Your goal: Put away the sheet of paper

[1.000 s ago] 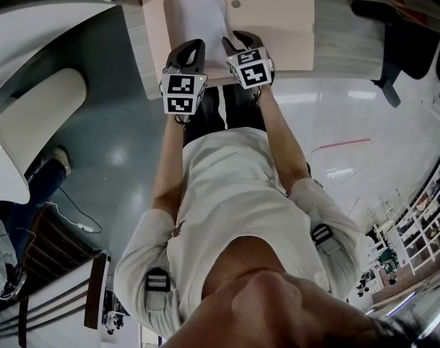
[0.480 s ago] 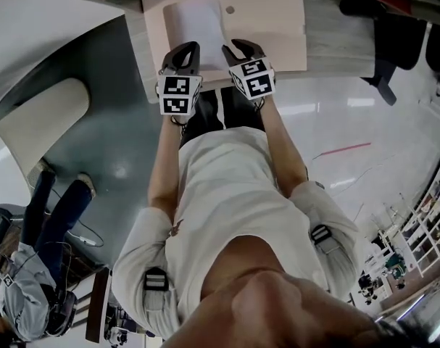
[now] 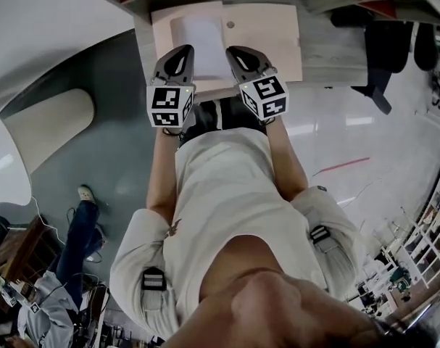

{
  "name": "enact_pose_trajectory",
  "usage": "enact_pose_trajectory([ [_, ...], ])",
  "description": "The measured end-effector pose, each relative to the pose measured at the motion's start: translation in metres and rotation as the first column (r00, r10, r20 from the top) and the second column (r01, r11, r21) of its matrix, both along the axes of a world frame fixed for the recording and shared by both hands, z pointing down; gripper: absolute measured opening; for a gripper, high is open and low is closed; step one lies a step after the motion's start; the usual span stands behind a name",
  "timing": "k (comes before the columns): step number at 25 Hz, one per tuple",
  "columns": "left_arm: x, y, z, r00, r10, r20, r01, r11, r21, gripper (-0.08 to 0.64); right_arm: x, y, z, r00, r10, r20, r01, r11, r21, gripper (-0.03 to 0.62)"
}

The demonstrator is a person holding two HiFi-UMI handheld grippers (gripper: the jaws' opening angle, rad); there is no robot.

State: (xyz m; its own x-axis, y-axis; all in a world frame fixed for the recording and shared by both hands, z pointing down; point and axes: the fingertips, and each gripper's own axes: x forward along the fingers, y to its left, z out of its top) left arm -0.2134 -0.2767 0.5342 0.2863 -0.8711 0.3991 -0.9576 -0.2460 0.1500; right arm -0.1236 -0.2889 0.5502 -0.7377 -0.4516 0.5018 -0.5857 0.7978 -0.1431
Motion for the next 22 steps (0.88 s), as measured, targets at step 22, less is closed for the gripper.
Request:
enact_pose_trajectory([
  [22,-0.01,0.037,-0.117,0.999,0.029,0.022,-0.033,0.979,0.203,0.021,-0.015,0.029,-0.137,0.991,-0.059,0.119,0.025,0.964,0.266,0.021],
])
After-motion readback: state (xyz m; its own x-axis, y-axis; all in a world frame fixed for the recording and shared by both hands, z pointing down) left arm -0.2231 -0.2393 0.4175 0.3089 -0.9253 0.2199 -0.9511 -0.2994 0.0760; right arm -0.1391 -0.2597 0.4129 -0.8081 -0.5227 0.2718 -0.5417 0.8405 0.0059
